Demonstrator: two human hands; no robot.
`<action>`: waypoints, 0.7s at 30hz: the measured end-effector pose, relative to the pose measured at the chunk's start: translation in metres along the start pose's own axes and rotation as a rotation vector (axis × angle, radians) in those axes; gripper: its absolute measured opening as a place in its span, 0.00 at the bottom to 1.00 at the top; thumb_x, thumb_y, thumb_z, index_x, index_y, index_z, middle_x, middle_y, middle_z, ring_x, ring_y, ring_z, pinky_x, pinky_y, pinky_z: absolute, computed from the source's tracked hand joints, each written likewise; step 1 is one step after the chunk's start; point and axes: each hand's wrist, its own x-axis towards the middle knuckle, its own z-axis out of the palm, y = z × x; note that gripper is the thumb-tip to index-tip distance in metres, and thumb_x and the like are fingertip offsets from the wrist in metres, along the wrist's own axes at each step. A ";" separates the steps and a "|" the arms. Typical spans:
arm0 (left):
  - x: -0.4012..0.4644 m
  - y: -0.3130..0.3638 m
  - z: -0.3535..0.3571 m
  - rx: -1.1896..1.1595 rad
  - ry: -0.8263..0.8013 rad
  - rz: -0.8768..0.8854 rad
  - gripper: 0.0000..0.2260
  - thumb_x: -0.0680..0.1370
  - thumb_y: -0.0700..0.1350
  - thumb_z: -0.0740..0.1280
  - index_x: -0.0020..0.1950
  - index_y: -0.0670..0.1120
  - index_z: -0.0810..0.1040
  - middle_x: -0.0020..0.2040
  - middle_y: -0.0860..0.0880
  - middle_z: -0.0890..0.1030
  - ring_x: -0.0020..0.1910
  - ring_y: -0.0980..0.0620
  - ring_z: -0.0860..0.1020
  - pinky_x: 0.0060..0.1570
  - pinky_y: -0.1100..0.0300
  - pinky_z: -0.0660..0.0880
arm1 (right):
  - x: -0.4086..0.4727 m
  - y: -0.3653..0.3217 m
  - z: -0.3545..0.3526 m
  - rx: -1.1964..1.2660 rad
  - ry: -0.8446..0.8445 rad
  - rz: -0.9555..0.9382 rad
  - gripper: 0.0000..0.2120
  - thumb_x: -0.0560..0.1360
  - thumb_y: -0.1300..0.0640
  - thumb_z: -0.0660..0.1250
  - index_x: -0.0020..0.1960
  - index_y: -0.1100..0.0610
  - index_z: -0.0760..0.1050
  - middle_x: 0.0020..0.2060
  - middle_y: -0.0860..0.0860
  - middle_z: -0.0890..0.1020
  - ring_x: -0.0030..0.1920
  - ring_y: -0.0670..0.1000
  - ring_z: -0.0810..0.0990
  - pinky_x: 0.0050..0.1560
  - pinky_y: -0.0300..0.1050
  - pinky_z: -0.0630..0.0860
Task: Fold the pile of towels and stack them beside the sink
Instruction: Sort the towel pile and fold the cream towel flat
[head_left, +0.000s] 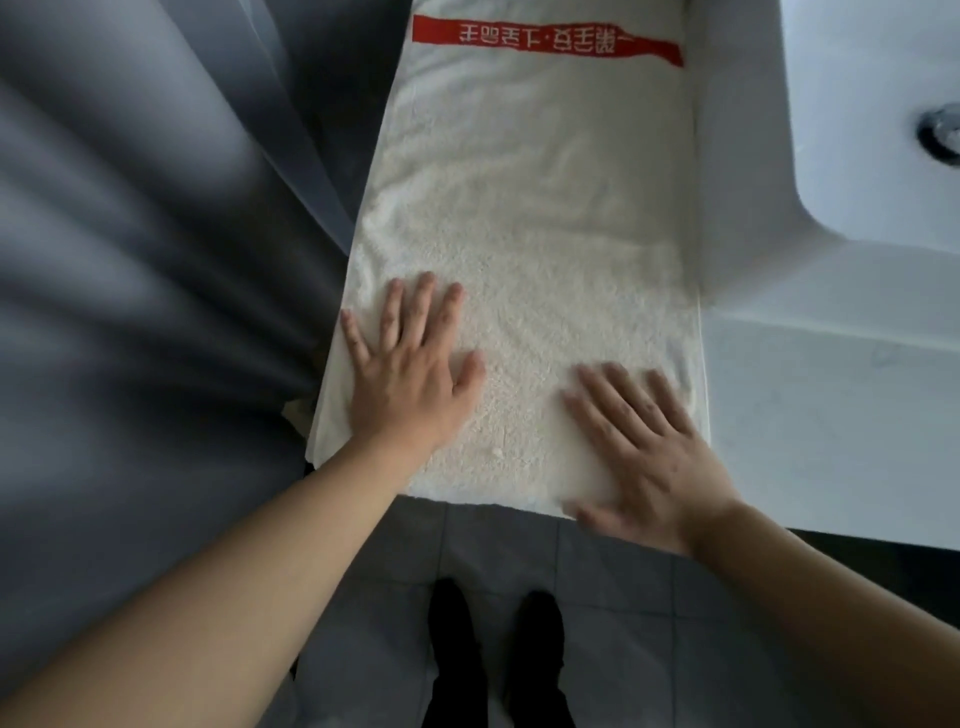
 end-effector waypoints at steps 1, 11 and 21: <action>0.000 0.000 0.001 0.004 0.001 0.001 0.31 0.79 0.65 0.41 0.81 0.57 0.40 0.82 0.53 0.40 0.80 0.48 0.39 0.74 0.33 0.39 | -0.013 0.004 0.003 -0.049 -0.022 -0.013 0.45 0.73 0.28 0.54 0.79 0.56 0.53 0.78 0.55 0.54 0.78 0.58 0.51 0.74 0.65 0.54; -0.023 0.018 -0.019 -0.072 0.029 0.191 0.37 0.79 0.69 0.42 0.81 0.48 0.45 0.82 0.48 0.44 0.81 0.47 0.43 0.75 0.35 0.38 | -0.017 -0.004 -0.013 -0.138 -0.030 0.077 0.55 0.65 0.29 0.65 0.79 0.59 0.48 0.78 0.59 0.49 0.78 0.60 0.47 0.75 0.62 0.50; -0.062 -0.012 0.010 0.239 0.004 0.511 0.51 0.70 0.72 0.63 0.82 0.46 0.45 0.82 0.45 0.47 0.81 0.43 0.46 0.77 0.38 0.51 | -0.026 0.008 0.010 -0.170 -0.015 0.007 0.47 0.73 0.32 0.59 0.79 0.60 0.50 0.78 0.61 0.51 0.77 0.64 0.49 0.74 0.65 0.54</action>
